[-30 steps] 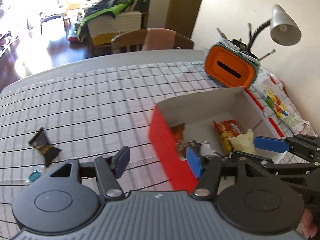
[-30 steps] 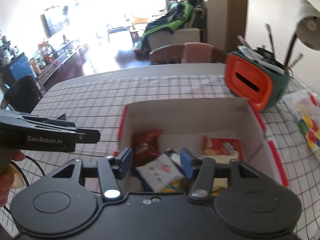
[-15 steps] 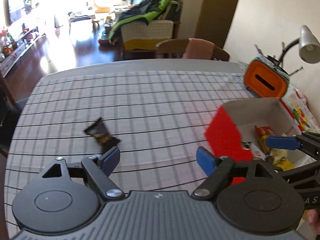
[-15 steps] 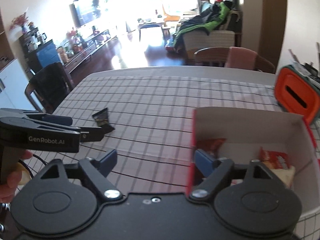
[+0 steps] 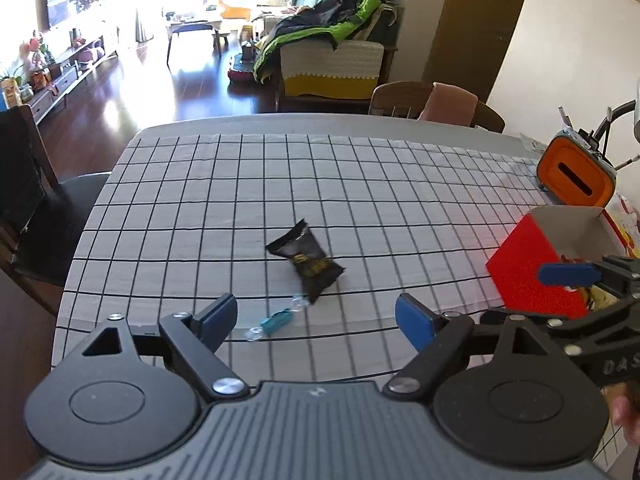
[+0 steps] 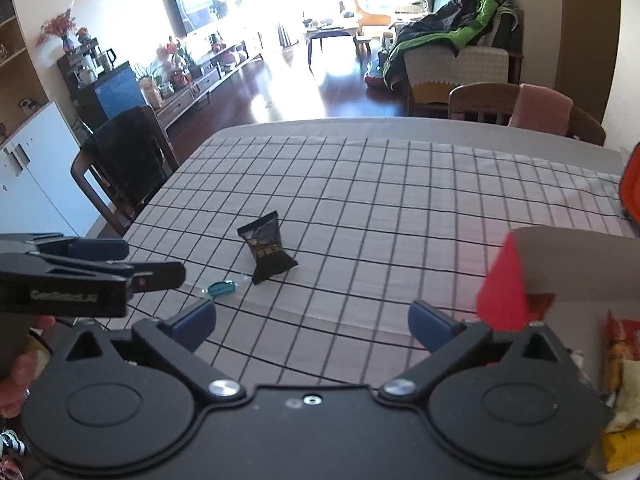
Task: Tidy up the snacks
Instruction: 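Grasp the dark chocolate packet with the right tool while the left tool grasps the blue candy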
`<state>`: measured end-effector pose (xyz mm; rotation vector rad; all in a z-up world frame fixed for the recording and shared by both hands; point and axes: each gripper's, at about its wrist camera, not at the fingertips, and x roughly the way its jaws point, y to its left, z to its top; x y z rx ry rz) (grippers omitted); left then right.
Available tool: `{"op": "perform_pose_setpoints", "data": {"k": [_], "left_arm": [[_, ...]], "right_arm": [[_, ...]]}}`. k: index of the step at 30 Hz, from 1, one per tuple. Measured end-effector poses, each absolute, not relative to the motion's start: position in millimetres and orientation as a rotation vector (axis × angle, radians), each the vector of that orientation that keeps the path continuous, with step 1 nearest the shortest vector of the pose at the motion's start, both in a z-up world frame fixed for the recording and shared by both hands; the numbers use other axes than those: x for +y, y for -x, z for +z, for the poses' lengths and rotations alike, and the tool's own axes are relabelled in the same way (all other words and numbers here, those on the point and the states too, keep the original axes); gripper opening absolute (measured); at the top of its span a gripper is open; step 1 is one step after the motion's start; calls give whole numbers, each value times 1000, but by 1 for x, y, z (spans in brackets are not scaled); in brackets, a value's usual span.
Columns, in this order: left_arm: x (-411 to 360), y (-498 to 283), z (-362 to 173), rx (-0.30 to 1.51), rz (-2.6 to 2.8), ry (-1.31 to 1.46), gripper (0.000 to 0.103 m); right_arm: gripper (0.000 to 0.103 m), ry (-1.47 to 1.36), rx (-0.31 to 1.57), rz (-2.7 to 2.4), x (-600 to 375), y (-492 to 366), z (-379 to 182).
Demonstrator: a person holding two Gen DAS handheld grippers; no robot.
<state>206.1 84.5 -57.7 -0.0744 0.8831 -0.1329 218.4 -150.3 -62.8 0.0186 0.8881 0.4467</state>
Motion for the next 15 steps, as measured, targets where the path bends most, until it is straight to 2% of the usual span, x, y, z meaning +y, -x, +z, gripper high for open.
{"op": "perform_pose_setpoints", "data": {"k": [15], "left_arm": [[131,-237,-103,946,-281,17,86]], "right_arm": [[102,54,957,455,-92,-261,-95]]}}
